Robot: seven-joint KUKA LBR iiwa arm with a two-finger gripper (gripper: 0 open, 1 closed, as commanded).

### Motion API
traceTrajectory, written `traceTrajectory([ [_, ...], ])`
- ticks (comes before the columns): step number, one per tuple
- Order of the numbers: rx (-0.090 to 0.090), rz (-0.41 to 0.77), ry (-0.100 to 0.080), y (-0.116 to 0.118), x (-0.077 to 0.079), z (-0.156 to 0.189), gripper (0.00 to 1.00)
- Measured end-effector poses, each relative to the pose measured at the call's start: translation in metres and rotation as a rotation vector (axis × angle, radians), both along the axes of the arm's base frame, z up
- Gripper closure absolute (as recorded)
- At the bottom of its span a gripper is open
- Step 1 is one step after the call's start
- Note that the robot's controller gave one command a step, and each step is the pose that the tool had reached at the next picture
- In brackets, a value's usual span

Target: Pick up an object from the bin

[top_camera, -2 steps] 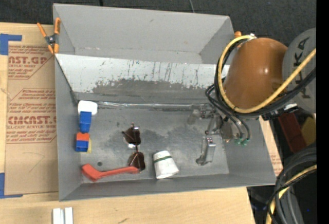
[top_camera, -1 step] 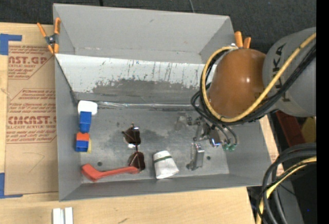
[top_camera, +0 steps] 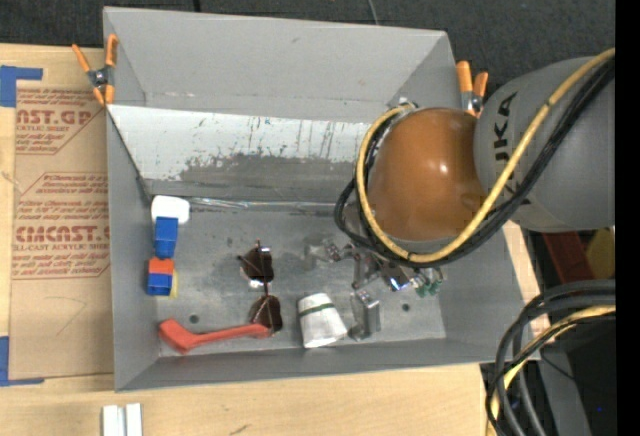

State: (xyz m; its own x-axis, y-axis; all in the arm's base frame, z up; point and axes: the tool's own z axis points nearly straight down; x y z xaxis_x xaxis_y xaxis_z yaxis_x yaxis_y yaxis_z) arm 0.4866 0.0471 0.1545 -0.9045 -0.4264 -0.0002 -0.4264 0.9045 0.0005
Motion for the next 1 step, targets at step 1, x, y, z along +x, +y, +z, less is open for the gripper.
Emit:
traceTrajectory([
  [1, 0.000, 0.099, -0.003, 0.0053, -0.0030, -0.0279, 0.00],
])
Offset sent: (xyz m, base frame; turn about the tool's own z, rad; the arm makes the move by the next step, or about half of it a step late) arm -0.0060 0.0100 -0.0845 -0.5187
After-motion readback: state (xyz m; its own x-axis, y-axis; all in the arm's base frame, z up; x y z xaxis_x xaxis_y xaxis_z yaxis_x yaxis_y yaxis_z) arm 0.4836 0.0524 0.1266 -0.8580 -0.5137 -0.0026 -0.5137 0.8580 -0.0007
